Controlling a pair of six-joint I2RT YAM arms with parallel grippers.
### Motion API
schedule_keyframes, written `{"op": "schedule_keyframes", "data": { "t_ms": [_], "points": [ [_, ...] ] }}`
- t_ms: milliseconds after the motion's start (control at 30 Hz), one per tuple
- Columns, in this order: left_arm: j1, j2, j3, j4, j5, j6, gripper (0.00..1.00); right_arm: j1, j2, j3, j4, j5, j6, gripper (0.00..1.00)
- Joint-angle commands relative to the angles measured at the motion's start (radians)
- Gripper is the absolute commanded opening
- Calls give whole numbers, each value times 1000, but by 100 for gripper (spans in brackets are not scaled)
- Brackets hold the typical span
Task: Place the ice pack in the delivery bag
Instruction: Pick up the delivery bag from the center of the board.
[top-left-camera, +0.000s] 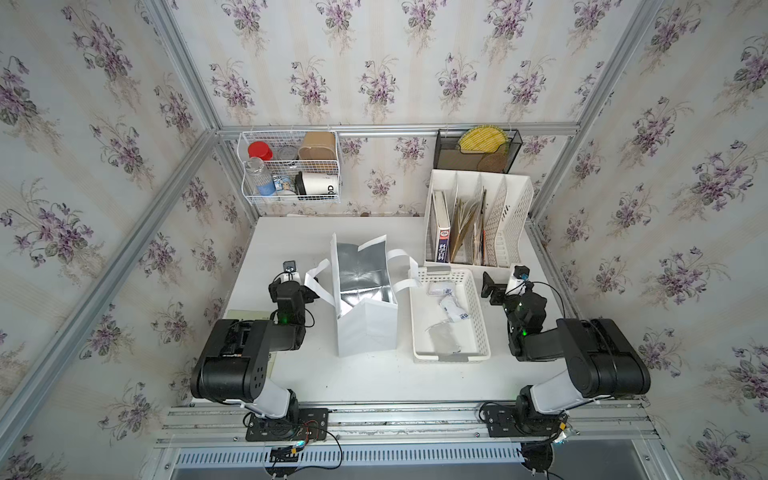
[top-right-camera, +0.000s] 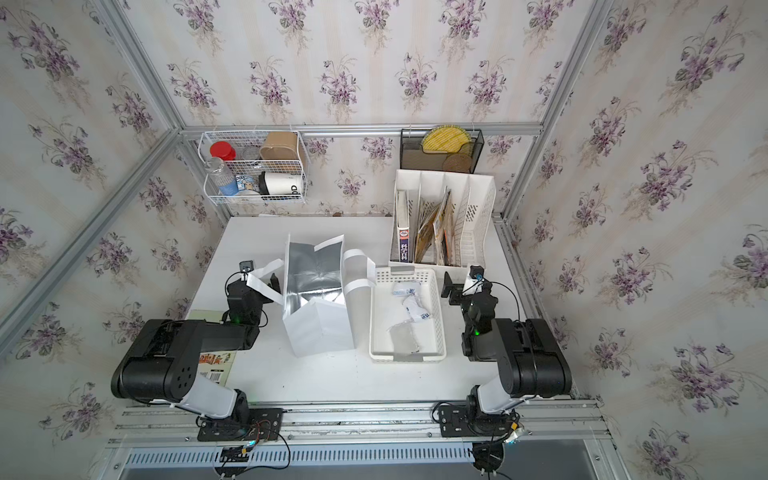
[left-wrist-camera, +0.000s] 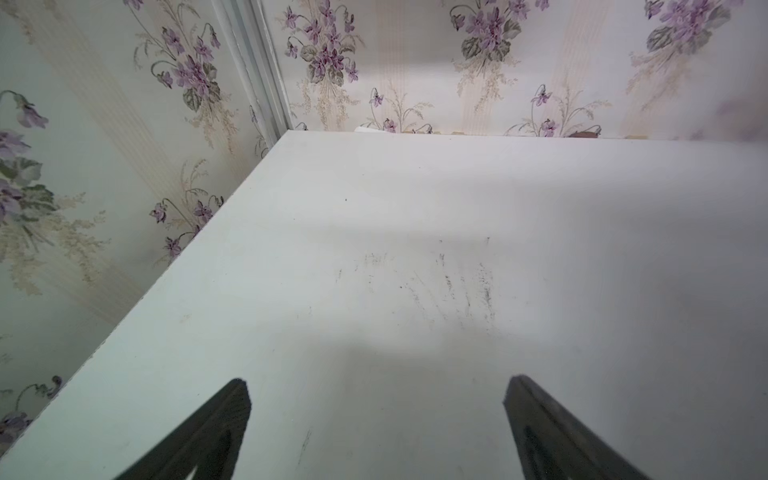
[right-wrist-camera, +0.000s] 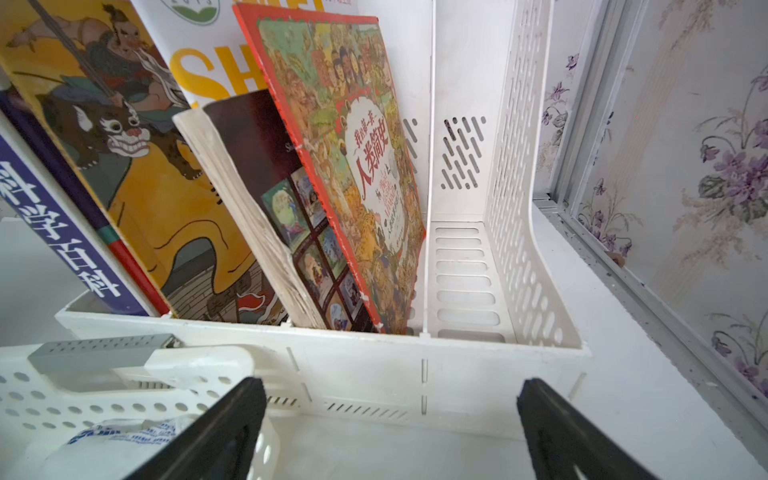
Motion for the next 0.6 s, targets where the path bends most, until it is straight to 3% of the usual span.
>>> {"op": "schedule_keyframes", "data": {
  "t_ms": [0, 367, 433, 567],
  "points": [
    [1, 1, 9, -1, 53, 28, 99, 1, 1, 2, 14, 1, -7, 100],
    [1, -2, 2, 6, 53, 28, 99, 0, -1, 1, 15, 4, -7, 100],
    [0, -9, -39, 72, 33, 23, 99, 2, -12, -14, 32, 10, -7, 100],
    [-6, -145, -187, 243, -85, -10, 99, 30, -191, -69, -25, 87, 0, 100]
  ]
}}
